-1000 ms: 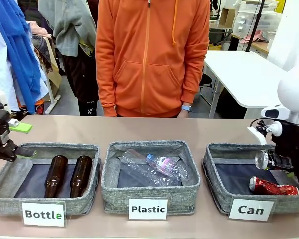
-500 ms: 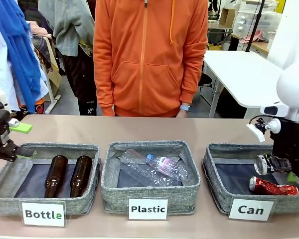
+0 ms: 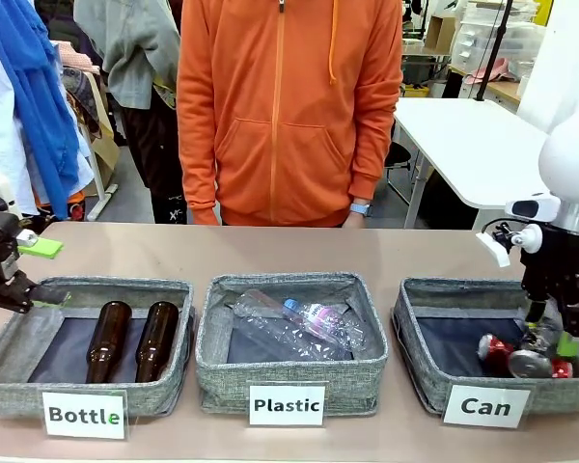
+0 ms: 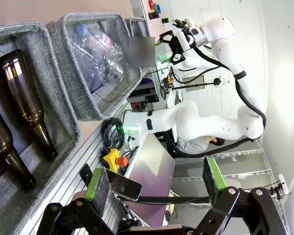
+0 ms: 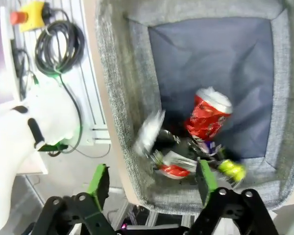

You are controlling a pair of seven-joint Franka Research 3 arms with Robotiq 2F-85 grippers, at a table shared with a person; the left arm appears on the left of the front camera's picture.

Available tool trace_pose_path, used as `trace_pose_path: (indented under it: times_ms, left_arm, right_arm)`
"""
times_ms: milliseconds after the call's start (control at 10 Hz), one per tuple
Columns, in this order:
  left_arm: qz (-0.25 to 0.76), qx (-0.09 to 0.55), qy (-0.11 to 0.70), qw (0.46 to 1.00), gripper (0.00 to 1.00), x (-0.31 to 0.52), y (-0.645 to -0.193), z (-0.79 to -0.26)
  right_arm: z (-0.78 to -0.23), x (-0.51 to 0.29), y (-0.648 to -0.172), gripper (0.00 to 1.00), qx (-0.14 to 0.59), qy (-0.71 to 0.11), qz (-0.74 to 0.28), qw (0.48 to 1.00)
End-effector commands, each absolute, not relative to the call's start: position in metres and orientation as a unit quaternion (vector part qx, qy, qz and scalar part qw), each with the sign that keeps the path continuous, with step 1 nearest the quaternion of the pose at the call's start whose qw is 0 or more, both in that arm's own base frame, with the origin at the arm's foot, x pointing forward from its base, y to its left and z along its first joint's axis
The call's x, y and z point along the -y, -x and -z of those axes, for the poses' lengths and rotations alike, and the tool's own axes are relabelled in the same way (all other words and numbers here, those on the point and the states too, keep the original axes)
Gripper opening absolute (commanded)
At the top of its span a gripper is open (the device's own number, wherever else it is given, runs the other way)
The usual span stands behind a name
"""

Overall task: Sort the can waste into the basket.
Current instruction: Pick up the can waste from the table and place it in the right Fabric basket.

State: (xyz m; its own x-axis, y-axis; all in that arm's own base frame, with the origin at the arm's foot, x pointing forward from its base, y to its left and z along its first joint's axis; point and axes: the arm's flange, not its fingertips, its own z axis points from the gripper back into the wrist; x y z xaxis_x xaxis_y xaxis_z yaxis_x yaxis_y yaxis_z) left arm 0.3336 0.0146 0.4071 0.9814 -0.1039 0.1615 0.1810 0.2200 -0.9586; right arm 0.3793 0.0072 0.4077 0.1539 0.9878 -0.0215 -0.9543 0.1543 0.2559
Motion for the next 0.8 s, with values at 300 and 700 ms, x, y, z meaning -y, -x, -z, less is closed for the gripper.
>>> trace_pose_path:
  times_ms: [300,700]
  left_arm:
    - [0.087,0.028,0.614,0.784,1.00,-0.016,-0.332,-0.410]
    - [0.087,0.028,0.614,0.784,1.00,-0.016,-0.332,-0.410]
  right_arm:
    - [-0.424,-0.008,-0.392,1.00,0.007,-0.269,-0.579,0.770]
    - [-0.443,0.009,-0.394,1.00,0.186,-0.579,-0.324,0.725]
